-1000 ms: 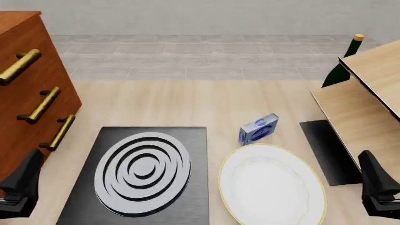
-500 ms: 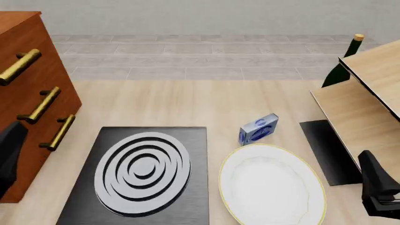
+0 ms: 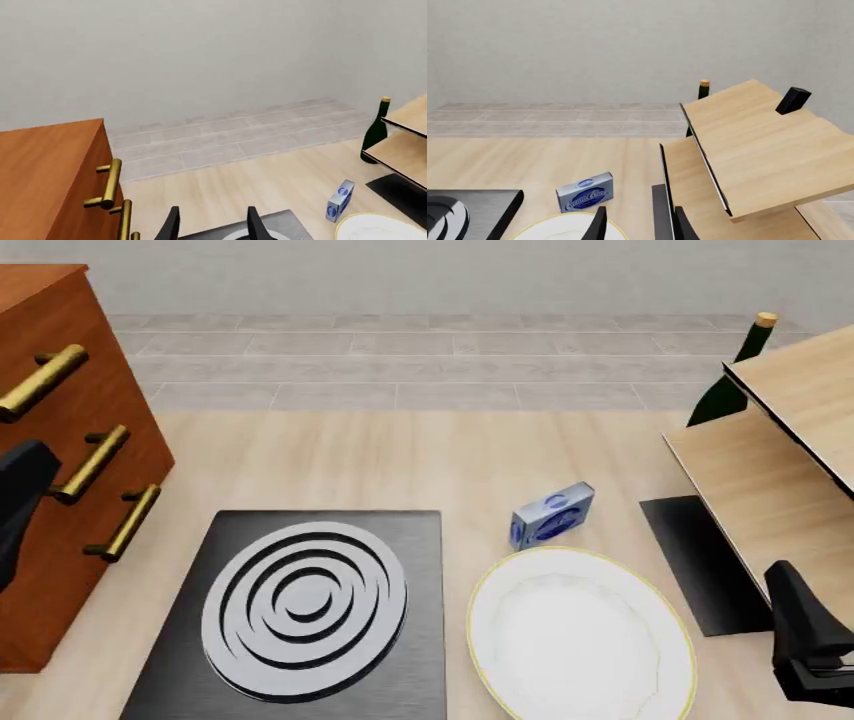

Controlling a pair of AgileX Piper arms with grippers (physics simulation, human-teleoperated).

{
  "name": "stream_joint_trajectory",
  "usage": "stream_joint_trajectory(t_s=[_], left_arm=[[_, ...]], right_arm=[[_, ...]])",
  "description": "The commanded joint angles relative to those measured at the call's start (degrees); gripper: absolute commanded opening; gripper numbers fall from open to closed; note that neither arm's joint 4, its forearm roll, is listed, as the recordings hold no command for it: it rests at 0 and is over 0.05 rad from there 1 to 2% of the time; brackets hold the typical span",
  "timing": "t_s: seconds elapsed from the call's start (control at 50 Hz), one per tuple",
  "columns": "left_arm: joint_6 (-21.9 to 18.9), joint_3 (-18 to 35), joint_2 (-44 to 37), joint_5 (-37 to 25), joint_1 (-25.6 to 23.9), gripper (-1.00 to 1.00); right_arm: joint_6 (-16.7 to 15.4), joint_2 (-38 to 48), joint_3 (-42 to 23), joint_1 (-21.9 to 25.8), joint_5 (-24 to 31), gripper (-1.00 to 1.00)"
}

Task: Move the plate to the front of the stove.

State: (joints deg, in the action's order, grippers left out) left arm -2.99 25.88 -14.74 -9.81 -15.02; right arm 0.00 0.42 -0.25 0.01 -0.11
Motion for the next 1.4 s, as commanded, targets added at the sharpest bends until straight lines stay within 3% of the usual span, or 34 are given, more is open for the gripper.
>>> stream_joint_trajectory(t_s=[0.02,0.5,0.84,1.02,1.4], left_arm=[[-2.4,3.2,-2.8,-0.5,-4.6,1.0],[-6.3,5.6,-4.8,-1.9,-15.6,1.0],[-11.9,4.7,-6.3,0.8,-21.0,1.0],[-12.6,5.7,-7.8,1.9,-23.8,1.0],[-18.3,7.7,-13.0,5.9,-30.9,1.0]], right_arm=[[0.0,0.0,0.0,0.0,0.0,1.0],[0.0,0.0,0.0,0.0,0.0,1.0],[0.0,0.0,0.0,0.0,0.0,1.0],[0.0,0.0,0.0,0.0,0.0,1.0],[0.0,0.0,0.0,0.0,0.0,1.0]])
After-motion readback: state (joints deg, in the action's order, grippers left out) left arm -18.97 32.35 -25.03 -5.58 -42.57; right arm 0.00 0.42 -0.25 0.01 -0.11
